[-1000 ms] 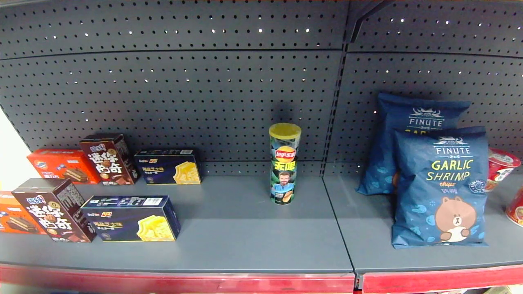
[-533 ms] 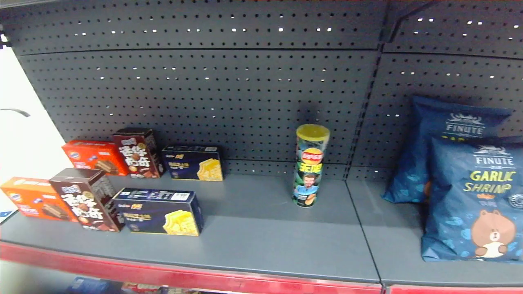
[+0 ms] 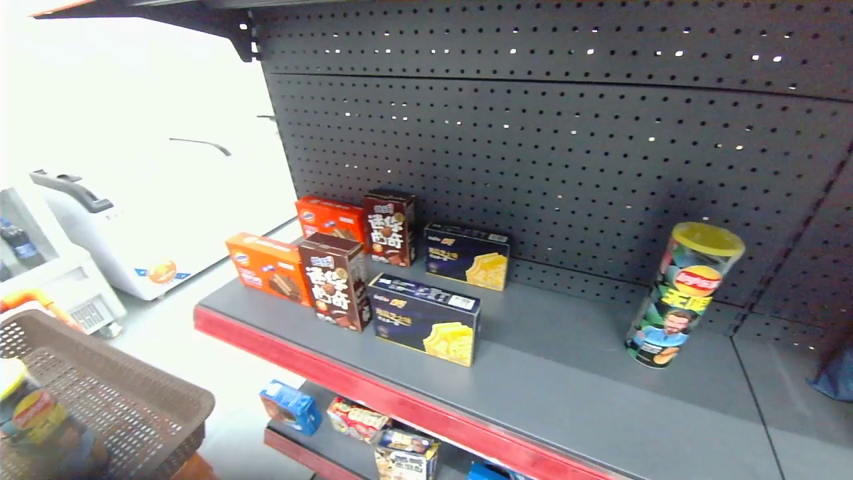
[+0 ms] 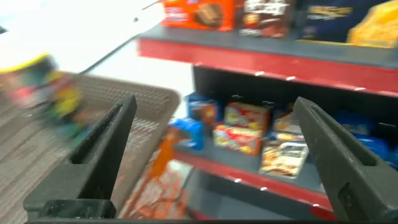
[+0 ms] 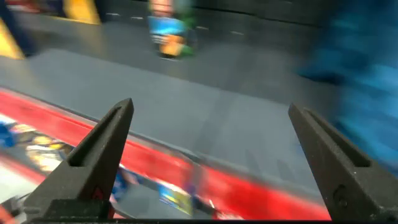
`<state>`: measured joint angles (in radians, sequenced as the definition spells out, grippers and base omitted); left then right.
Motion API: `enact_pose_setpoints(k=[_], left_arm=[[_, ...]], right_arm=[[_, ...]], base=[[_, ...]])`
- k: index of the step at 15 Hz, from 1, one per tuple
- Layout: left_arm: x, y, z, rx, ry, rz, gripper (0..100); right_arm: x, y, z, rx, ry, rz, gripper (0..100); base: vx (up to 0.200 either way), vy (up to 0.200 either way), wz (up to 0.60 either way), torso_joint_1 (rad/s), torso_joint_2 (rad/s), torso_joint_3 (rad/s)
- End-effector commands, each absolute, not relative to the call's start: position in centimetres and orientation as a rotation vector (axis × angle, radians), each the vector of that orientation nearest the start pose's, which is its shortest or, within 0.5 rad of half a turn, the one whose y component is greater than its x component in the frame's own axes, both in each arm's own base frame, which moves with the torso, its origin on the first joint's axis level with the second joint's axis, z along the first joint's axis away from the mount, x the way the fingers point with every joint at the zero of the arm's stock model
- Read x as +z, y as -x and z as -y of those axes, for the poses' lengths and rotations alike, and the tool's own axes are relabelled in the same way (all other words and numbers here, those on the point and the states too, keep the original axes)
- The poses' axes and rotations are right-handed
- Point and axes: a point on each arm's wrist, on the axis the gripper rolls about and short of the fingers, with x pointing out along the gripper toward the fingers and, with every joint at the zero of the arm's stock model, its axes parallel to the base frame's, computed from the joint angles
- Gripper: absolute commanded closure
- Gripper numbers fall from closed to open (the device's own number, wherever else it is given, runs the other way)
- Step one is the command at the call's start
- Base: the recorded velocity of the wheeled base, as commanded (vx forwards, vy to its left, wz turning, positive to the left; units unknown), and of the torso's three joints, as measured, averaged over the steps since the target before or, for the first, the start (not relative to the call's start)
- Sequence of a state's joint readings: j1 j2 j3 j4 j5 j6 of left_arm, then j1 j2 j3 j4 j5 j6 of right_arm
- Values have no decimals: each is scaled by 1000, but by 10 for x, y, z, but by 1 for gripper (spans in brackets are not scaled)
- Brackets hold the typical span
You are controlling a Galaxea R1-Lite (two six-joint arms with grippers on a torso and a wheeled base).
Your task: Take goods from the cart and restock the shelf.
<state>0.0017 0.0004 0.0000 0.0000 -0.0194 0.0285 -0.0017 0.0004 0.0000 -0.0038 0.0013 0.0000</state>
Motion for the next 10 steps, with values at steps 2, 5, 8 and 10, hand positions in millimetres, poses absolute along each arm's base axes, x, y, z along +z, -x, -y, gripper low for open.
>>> enact_pose_setpoints(k=[2,5,8,10], left_arm=[[75,23,0,-17,-25,0,0],[75,23,0,-15,-21,0,0],[75,23,0,-17,-23,0,0],[75,23,0,-17,-23,0,0]], right_arm=[[76,23,0,0,0,3,0],[76,23,0,0,0,3,0],[76,23,0,0,-3,3,0],[76,23,0,0,-3,3,0]], base=[[0,0,600,2,2,0],[0,0,600,-1,4,2],[0,0,200,1,1,1],[0,0,0,0,0,0]])
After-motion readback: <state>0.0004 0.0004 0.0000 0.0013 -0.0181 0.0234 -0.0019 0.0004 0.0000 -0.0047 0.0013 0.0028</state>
